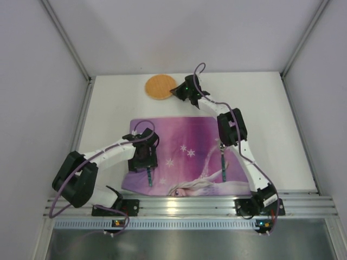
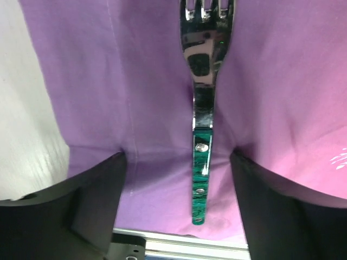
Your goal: Set the dinner table for one person
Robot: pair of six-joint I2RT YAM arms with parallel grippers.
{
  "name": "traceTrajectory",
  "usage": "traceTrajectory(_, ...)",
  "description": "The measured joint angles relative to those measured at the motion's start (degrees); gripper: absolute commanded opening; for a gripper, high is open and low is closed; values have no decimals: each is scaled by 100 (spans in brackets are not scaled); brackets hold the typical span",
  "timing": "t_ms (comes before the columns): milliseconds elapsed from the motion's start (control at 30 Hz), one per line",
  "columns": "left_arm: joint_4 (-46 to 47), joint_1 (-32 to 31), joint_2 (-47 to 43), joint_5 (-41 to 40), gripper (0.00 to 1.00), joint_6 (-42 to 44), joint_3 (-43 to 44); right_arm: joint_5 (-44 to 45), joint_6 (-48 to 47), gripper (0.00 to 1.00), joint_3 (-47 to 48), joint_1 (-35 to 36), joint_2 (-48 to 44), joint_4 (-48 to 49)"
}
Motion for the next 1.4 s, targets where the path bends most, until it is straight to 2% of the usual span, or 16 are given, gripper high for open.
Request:
traceTrajectory(33, -24, 0, -20, -7, 88, -13, 0, -70, -9, 0, -120, -7, -28, 105)
traceTrajectory(67, -72, 0, -48, -20, 98, -26, 7, -160, -13, 0, -229, -33, -68, 190)
traceTrajectory(167, -306, -2, -179, -79, 98, -68, 127, -422, -199, 0, -627, -120, -341, 321)
traceTrajectory(267, -603, -2, -319, -282, 98, -68, 511, -647, -529, 0, -1491, -208, -1043, 323)
traceTrajectory(400, -905, 0, -363, -723, 98, -2, 1274, -896, -1051, 0, -3322, -339, -2675, 271)
traceTrajectory(633, -988, 205, -155, -1088, 98, 275, 2345, -1384, -1810, 0, -6677, -501, -6404, 208)
traceTrajectory(733, -964, 382, 157, -1093, 98, 444, 2673, -1639, -2004, 0, -7814, -501, -7281, 282)
traceTrajectory(900, -962, 597, 741, -1080, 98, 691, 3191, -1827, -2328, 0, -9418, -494, -7521, -24)
traceTrajectory(1000, -951, 667, 1005, -1075, 98, 813, 3545, -2044, -2337, 0, -10000, -503, -7659, -122)
traceTrajectory(1400, -881, 728, 1410, -905, 97, 1056, 3864, -2404, -2942, 0, -10148, -466, -8387, -459)
